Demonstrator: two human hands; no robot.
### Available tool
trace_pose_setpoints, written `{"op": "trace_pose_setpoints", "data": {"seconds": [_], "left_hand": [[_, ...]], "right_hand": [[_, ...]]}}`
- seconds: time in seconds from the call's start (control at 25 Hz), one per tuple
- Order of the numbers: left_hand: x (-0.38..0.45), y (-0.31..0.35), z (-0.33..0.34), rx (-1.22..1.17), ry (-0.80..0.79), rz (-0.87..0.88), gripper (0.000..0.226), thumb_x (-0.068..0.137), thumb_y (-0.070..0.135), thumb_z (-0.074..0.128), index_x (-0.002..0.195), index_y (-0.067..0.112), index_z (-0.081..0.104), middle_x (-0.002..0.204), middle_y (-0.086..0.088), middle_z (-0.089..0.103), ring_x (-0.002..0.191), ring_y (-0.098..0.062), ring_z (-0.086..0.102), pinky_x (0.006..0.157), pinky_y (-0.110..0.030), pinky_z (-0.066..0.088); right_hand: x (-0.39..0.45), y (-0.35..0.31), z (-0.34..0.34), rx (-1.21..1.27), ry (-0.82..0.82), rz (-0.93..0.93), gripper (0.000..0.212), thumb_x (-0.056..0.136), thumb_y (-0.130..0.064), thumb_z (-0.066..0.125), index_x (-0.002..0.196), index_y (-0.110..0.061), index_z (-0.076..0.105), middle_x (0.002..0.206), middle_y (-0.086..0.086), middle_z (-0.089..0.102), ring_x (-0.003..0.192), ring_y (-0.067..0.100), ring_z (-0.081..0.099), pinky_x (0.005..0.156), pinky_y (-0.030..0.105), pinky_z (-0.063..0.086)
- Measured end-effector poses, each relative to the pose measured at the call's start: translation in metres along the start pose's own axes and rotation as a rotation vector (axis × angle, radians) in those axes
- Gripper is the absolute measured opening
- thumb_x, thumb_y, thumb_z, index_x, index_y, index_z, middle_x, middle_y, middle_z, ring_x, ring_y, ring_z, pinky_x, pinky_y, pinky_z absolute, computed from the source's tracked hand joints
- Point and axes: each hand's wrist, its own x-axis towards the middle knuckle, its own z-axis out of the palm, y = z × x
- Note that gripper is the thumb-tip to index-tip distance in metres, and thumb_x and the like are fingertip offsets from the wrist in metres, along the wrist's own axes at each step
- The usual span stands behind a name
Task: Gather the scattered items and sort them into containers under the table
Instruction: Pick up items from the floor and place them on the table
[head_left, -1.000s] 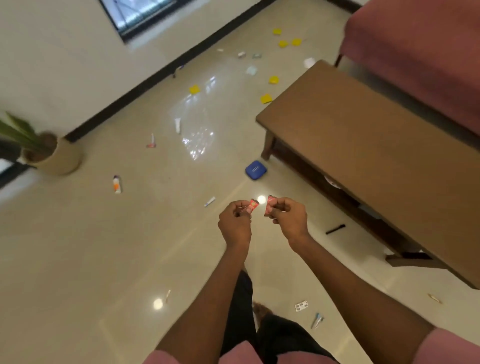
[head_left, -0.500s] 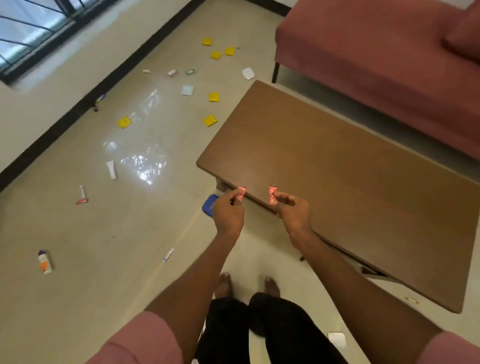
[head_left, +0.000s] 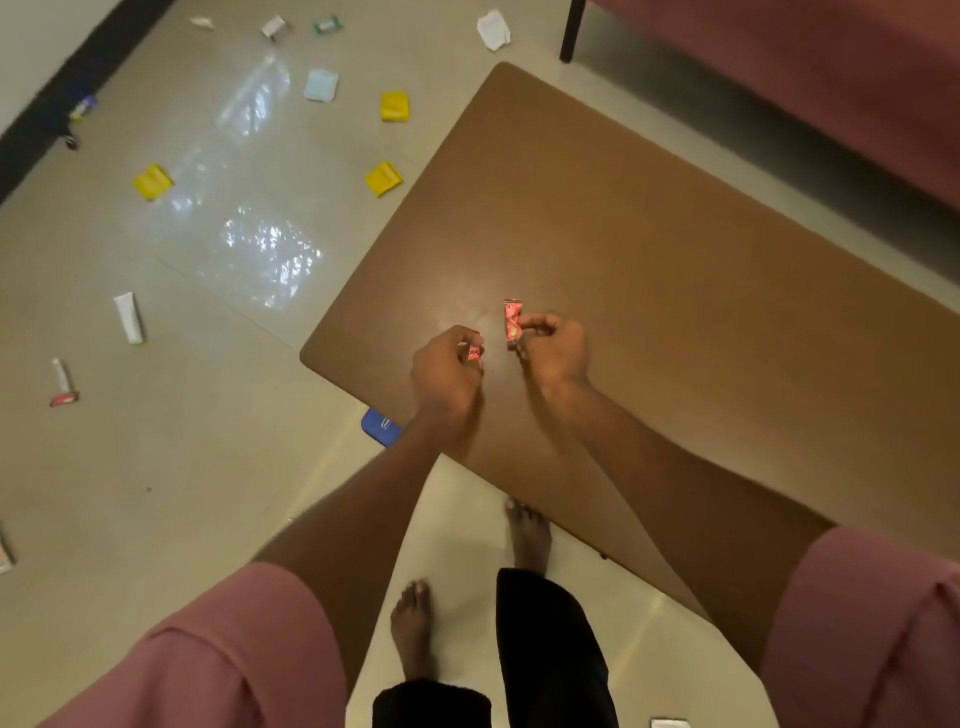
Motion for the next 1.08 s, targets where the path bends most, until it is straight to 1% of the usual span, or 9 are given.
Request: {"op": "trace_pose_setpoints", "data": {"seconds": [0.12, 0.2, 0.32, 0.4, 0.48, 0.6, 0.76, 0.96, 1.08], "left_hand": [[0.011, -0.007, 0.017, 0.056, -0.057, -0.007, 0.042, 0.084, 0.01, 0.07, 0.12, 0.031, 0.065, 0.087, 0.001, 0.071, 0.082, -0.021, 0.067, 0.079, -0.039, 0.056], [0.006, -0.007, 0.015, 0.126, -0.117, 0.011, 0.055, 0.087, 0.023, 0.074, 0.135, 0.036, 0.051, 0.091, -0.002, 0.07, 0.082, -0.025, 0.066, 0.077, -0.04, 0.056], [-0.015, -0.005, -0.002, 0.178, -0.112, 0.064, 0.059, 0.095, 0.03, 0.067, 0.145, 0.034, 0.037, 0.104, -0.003, 0.07, 0.088, -0.025, 0.065, 0.079, -0.04, 0.055], [-0.039, -0.002, -0.021, 0.135, -0.07, 0.044, 0.053, 0.1, 0.029, 0.062, 0.147, 0.03, 0.038, 0.118, -0.004, 0.068, 0.099, -0.024, 0.064, 0.085, -0.034, 0.05], [-0.069, 0.0, -0.043, 0.144, -0.026, 0.012, 0.047, 0.103, 0.032, 0.056, 0.147, 0.029, 0.04, 0.128, -0.001, 0.064, 0.11, -0.022, 0.061, 0.084, -0.032, 0.046], [-0.124, -0.011, -0.079, 0.301, 0.018, -0.012, 0.05, 0.102, 0.034, 0.055, 0.148, 0.026, 0.037, 0.129, 0.001, 0.059, 0.118, -0.024, 0.055, 0.079, -0.038, 0.049], [-0.195, -0.046, -0.141, 0.453, 0.02, -0.026, 0.06, 0.097, 0.027, 0.059, 0.151, 0.017, 0.034, 0.142, -0.004, 0.051, 0.126, -0.027, 0.049, 0.091, -0.041, 0.049], [-0.308, -0.124, -0.221, 0.272, 0.029, -0.122, 0.05, 0.103, 0.033, 0.05, 0.15, 0.017, 0.039, 0.139, -0.006, 0.055, 0.13, -0.027, 0.049, 0.098, -0.043, 0.048], [-0.396, -0.203, -0.265, 0.273, 0.067, -0.209, 0.046, 0.104, 0.033, 0.049, 0.147, 0.017, 0.044, 0.139, -0.007, 0.056, 0.129, -0.028, 0.051, 0.099, -0.043, 0.048]], "right_hand": [[-0.005, -0.013, 0.001, -0.155, -0.014, -0.02, 0.012, 0.071, -0.021, 0.074, 0.073, -0.033, 0.073, 0.078, -0.009, 0.075, 0.077, 0.015, 0.071, 0.077, 0.039, 0.059], [-0.014, -0.019, -0.001, -0.283, -0.024, -0.116, 0.01, 0.077, -0.02, 0.078, 0.079, -0.029, 0.074, 0.082, -0.009, 0.074, 0.079, 0.013, 0.069, 0.074, 0.031, 0.055], [-0.032, -0.022, -0.007, -0.314, -0.042, -0.136, 0.011, 0.082, -0.021, 0.077, 0.093, -0.022, 0.075, 0.085, -0.006, 0.071, 0.084, 0.017, 0.068, 0.076, 0.03, 0.053], [-0.052, -0.023, -0.015, -0.32, -0.022, -0.122, 0.014, 0.086, -0.024, 0.076, 0.098, -0.02, 0.07, 0.091, -0.002, 0.071, 0.088, 0.02, 0.067, 0.077, 0.031, 0.052], [-0.081, -0.028, -0.021, -0.409, -0.004, -0.198, 0.015, 0.089, -0.024, 0.07, 0.104, -0.023, 0.066, 0.1, 0.0, 0.067, 0.092, 0.022, 0.065, 0.08, 0.035, 0.052], [-0.144, -0.042, -0.023, -0.655, -0.06, -0.472, 0.035, 0.091, -0.022, 0.059, 0.126, -0.02, 0.059, 0.12, 0.005, 0.06, 0.107, 0.03, 0.059, 0.089, 0.044, 0.05], [-0.243, -0.064, -0.009, -0.947, -0.176, -0.745, 0.049, 0.094, -0.026, 0.057, 0.141, -0.02, 0.048, 0.141, 0.005, 0.052, 0.126, 0.027, 0.052, 0.096, 0.048, 0.049], [-0.39, -0.062, 0.025, -1.077, -0.336, -0.944, 0.047, 0.097, -0.027, 0.055, 0.143, -0.017, 0.048, 0.144, 0.007, 0.05, 0.132, 0.027, 0.049, 0.102, 0.047, 0.046], [-0.485, -0.027, 0.06, -1.053, -0.391, -0.985, 0.04, 0.099, -0.027, 0.058, 0.137, -0.014, 0.055, 0.135, 0.013, 0.057, 0.119, 0.032, 0.057, 0.095, 0.046, 0.048]]}}
